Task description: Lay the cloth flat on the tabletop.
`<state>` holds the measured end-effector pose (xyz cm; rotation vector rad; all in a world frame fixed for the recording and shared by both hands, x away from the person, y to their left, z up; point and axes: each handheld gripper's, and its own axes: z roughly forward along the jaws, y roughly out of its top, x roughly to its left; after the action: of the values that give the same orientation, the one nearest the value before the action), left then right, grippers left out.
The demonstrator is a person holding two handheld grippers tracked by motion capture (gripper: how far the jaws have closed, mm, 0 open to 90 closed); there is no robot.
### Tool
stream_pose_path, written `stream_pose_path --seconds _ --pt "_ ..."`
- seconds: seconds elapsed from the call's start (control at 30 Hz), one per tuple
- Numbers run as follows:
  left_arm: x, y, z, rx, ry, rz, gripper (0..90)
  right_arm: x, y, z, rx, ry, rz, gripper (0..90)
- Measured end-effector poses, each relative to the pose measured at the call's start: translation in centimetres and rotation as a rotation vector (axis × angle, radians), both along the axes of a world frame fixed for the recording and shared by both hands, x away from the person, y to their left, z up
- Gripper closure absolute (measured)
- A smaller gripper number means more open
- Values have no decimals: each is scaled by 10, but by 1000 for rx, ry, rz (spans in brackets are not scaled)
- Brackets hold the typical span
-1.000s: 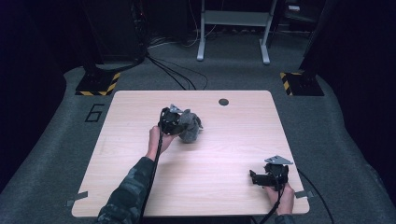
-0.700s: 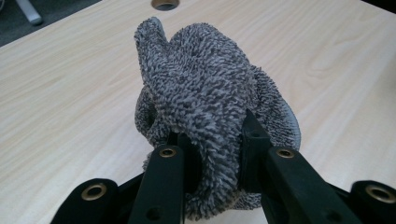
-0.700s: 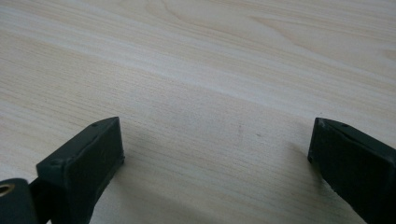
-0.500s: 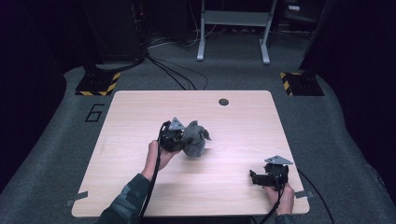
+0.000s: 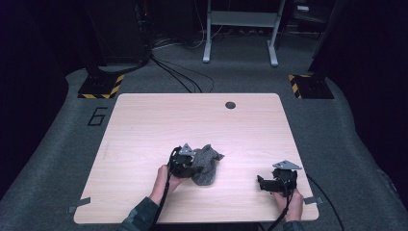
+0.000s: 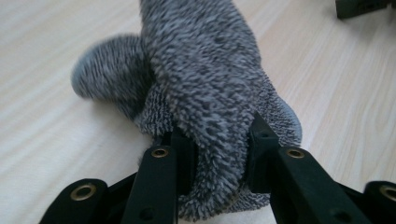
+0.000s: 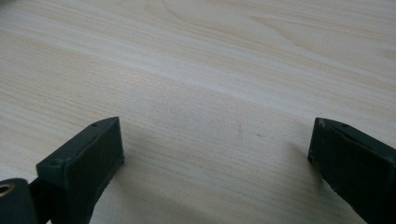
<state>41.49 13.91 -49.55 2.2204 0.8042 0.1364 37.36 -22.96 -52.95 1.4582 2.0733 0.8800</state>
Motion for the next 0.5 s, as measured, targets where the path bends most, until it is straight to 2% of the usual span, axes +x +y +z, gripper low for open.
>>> stream_pose_path --seconds 0.1,0.27,0.37,0.5 --pt "-1 -1 0 -6 7 0 621 0 0 0 -1 -3 3 25" --pt "-7 5 8 18 -12 27 335 1 2 0 -1 -1 1 14" --pt "-14 13 18 23 -53 57 266 2 2 0 -1 8 2 13" --pt "-26 21 29 20 -98 91 236 6 5 3 -12 42 6 6"
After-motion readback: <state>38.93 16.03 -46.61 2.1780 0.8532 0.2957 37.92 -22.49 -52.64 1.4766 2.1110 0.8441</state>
